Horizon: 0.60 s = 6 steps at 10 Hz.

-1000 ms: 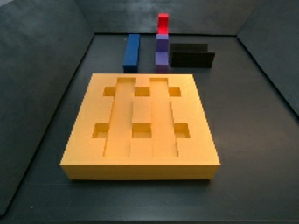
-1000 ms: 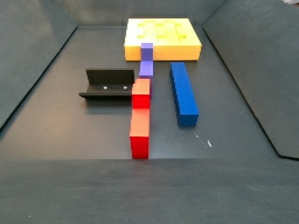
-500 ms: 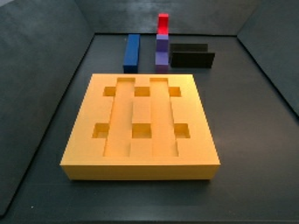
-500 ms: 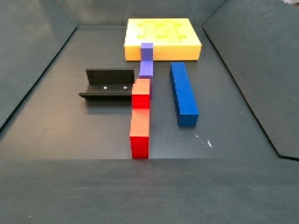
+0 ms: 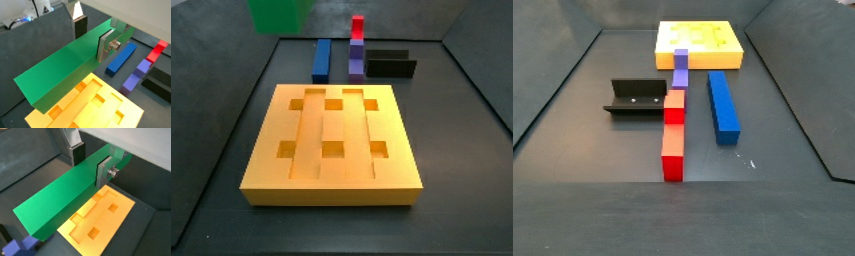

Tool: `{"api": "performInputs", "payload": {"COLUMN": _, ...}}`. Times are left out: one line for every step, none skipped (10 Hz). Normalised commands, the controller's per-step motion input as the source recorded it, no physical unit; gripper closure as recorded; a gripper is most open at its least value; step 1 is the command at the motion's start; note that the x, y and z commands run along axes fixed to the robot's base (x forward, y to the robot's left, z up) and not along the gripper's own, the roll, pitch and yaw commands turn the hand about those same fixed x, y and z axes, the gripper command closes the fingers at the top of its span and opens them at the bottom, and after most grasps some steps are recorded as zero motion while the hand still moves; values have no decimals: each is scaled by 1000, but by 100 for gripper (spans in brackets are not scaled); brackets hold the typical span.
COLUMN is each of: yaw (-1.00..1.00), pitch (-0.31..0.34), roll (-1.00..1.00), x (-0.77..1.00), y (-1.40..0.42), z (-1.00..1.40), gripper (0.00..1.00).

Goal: Pick up the green object. Move up. Move to above the board. Insert the green object.
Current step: Insert the green object.

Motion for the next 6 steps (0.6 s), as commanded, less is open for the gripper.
{"api": "performInputs", "payload": {"yaw": 34, "pitch": -131, "roll": 77, "x": -17, "y": -6, "z": -994, "gripper": 100}}
{"api": "performInputs", "payload": {"yaw": 174, "pitch": -63, "roll": 89, "x": 0, "y": -226, "z": -1000, "gripper": 100}}
{"api": "performInputs", "payload": {"yaw": 249, "pitch": -41, "roll": 124, "x": 0, "y": -226, "z": -1000, "gripper": 100}}
{"api": "performInputs", "payload": {"yaw": 343, "pitch": -43, "roll": 111, "x": 51, "y": -191, "z": -1000, "gripper": 100}}
{"api": "performInputs", "payload": {"yaw": 380, "pitch": -29, "roll": 109, "x": 26, "y": -134, "z": -1000, "gripper": 100}}
{"api": "performInputs", "payload": {"yaw": 329, "pitch": -4, "roll": 186, "x": 0, "y": -31, "z": -920, "gripper": 100}}
